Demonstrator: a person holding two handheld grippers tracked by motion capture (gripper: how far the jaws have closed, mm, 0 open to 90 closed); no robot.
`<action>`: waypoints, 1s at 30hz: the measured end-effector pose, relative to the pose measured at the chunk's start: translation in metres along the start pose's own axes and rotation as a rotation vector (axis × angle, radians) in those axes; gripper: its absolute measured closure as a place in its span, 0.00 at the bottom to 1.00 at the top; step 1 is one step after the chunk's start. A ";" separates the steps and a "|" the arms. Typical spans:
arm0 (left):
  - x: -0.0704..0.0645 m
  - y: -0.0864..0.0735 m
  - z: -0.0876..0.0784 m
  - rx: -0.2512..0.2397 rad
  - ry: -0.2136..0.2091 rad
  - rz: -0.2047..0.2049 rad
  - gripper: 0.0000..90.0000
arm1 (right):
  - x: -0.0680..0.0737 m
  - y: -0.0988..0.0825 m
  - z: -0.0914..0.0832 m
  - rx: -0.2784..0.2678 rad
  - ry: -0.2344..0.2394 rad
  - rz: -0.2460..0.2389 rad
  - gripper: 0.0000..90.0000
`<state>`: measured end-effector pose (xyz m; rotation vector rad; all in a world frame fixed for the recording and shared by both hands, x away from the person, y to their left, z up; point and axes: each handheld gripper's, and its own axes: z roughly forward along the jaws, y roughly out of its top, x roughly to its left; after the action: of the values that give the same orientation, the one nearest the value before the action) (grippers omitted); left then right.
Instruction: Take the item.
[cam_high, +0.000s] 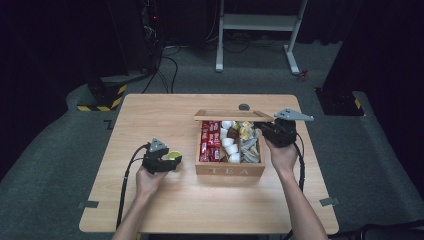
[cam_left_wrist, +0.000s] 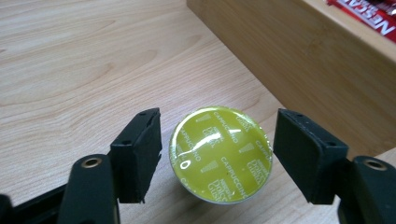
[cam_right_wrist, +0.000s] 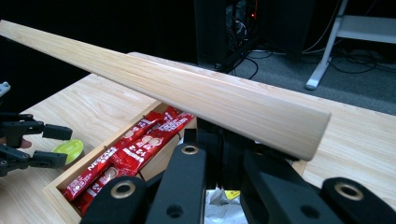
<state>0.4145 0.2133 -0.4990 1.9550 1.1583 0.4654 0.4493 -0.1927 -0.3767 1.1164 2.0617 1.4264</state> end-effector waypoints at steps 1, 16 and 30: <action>0.000 0.000 -0.001 -0.004 -0.003 -0.002 0.35 | 0.000 0.000 0.000 0.002 0.000 0.000 0.99; 0.015 0.003 -0.033 -0.132 0.043 -0.065 0.34 | 0.000 -0.001 -0.001 -0.001 0.004 0.005 0.99; 0.048 -0.028 -0.044 -0.075 0.133 -0.148 0.35 | 0.001 -0.003 -0.003 0.003 0.001 0.007 0.99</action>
<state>0.3951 0.2808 -0.4979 1.7811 1.3401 0.5589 0.4451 -0.1940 -0.3784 1.1259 2.0628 1.4278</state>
